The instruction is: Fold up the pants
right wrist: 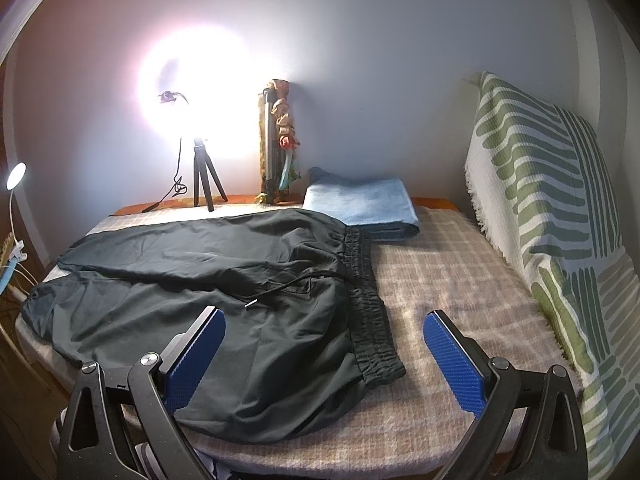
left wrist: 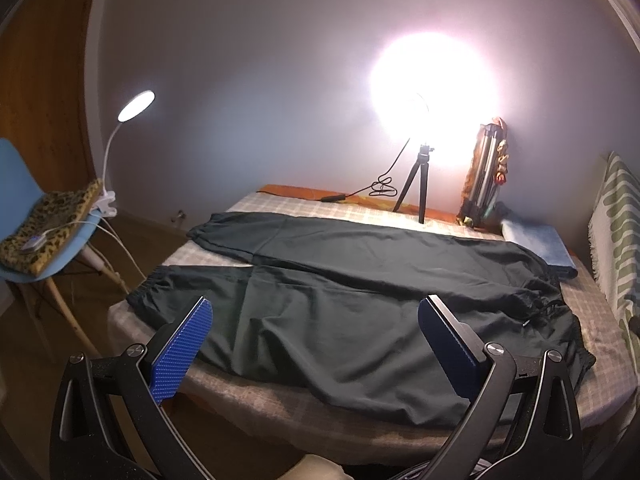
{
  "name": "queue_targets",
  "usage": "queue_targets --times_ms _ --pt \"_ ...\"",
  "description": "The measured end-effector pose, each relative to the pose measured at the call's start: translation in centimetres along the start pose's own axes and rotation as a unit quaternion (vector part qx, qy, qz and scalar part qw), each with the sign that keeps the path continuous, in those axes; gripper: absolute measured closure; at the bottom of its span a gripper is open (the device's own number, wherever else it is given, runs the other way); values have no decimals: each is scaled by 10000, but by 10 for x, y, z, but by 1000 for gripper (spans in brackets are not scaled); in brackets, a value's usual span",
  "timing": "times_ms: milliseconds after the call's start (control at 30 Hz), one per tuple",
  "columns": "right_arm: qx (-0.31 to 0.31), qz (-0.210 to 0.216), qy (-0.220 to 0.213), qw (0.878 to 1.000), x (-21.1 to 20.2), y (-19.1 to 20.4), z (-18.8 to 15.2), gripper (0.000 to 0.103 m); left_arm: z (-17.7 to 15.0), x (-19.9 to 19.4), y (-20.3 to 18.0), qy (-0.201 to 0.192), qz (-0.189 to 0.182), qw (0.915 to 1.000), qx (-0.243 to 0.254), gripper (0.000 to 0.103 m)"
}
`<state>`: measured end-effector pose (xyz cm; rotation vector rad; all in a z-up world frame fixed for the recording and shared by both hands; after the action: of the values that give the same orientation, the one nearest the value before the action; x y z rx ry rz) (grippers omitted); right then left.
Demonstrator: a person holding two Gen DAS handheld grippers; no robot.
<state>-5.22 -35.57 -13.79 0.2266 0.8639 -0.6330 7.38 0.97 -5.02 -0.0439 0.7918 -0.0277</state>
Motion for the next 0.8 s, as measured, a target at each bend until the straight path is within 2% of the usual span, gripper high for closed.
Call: queue_targets --times_ms 267,433,567,700,800 --pt "-197 224 -40 9995 8 11 36 2 14 23 37 50 202 9997 97 1" --pt "-438 391 -160 9981 12 21 71 2 37 45 69 50 382 9991 178 1" --pt "-706 482 -415 9955 13 31 104 2 58 71 99 250 354 9990 69 13" --pt "-943 619 -500 9924 21 45 140 0 83 99 128 409 244 9988 -114 14" --pt "-1093 802 -474 9896 34 60 166 0 103 124 145 591 162 9978 -237 19"
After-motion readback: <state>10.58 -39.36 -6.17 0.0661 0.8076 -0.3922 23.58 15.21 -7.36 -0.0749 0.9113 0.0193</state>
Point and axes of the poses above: each gripper's, at about its wrist camera, not at the fingertips, and x roughly the way its jaws point, y to its left, z to its top, the point moved 6 cm from there along x, roughly the way its jaws point, and after that the axes turned 14 degrees about y, right-handed, at the moved point
